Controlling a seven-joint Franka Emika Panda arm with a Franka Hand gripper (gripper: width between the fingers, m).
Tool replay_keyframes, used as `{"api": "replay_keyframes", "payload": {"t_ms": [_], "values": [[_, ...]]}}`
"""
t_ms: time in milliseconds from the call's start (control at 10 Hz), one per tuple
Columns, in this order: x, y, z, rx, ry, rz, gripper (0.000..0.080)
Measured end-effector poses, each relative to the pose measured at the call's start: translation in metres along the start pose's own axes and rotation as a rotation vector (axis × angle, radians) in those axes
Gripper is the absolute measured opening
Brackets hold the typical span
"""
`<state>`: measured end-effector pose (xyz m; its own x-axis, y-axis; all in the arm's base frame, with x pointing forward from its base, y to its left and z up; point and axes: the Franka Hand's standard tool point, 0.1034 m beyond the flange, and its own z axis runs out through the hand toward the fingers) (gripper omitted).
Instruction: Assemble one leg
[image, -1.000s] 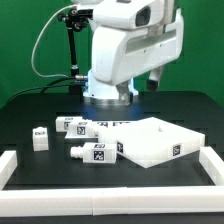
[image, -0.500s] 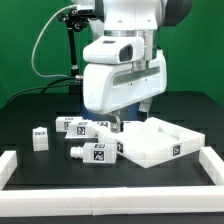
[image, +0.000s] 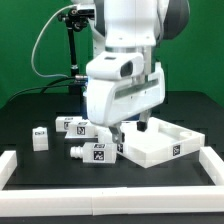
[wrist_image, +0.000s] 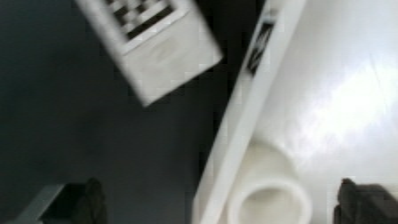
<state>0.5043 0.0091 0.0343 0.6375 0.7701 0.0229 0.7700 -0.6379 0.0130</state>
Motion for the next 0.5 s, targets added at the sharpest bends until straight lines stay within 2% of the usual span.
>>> {"api": "replay_keyframes", "payload": {"t_ms": [200, 500], "values": [[0.0, 0.0, 0.023, -0.021, 0.031, -0.003, 0.065], [-0.002, 0.002, 0.026, -0.025, 0.035, -0.009, 0.0607]]}}
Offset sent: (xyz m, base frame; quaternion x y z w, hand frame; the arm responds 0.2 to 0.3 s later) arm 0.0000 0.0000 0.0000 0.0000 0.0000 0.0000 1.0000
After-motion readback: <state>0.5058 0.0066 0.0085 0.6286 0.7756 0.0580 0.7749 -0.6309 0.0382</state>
